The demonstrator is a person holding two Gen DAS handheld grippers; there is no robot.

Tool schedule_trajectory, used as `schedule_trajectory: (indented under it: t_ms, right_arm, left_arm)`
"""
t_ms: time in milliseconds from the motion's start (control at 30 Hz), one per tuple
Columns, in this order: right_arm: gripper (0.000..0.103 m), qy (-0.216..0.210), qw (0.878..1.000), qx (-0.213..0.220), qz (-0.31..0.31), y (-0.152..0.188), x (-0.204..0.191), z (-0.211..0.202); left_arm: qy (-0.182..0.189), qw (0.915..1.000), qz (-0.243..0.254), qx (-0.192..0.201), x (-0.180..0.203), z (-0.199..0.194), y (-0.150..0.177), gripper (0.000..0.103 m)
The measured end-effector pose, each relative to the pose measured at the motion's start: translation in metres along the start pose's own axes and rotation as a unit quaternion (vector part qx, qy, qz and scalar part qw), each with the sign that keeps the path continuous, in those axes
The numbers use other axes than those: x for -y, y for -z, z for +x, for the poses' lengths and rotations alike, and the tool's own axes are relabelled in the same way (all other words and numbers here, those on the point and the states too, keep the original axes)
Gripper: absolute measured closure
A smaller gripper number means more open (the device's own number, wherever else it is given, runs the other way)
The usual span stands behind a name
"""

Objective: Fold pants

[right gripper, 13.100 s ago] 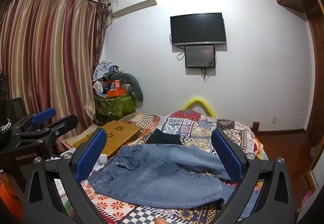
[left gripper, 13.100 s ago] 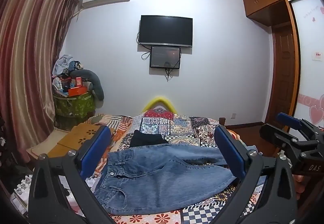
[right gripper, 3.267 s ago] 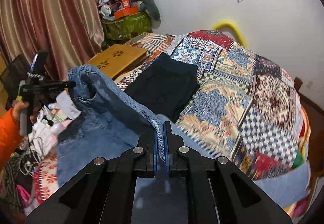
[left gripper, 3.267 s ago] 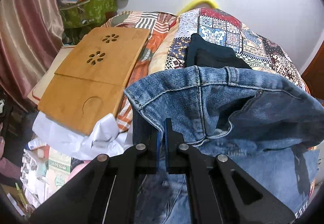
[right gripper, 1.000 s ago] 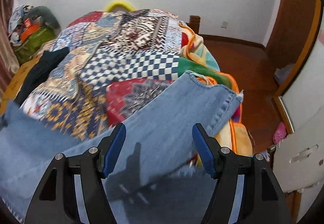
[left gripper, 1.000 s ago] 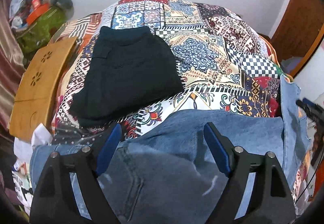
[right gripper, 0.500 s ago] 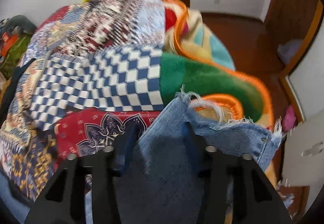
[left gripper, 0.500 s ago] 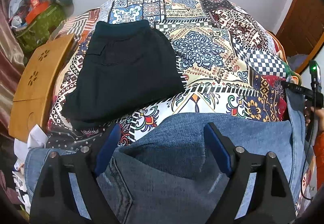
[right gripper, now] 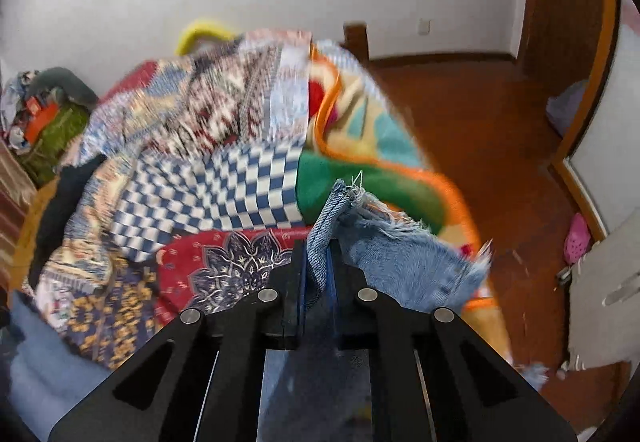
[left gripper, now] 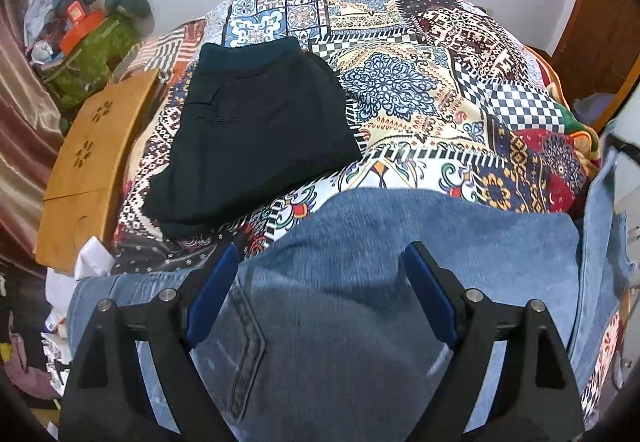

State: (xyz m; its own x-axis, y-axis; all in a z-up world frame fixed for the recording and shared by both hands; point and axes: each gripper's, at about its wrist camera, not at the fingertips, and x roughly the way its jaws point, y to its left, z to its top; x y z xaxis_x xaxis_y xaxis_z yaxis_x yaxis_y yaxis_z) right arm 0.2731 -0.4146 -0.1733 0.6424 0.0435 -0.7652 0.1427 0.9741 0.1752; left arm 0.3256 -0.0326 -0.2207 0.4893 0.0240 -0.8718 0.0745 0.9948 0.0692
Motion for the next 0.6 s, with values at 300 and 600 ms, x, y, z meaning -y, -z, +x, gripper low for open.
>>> schedule_trajectory:
  t_ms: [300, 600]
  right_arm:
    - [0.095, 0.005, 0.999, 0.042, 0.017, 0.006, 0.039, -0.071]
    - [0.095, 0.03, 0.999, 0.028, 0.026, 0.064, 0.065, -0.087]
  left_arm:
    - [0.002, 0.9997, 0.021, 0.014, 0.022, -0.026, 0.019, 0.018]
    - [0.022, 0.998, 0.058, -0.012, 0.051, -0.013, 0.038, 0.018]
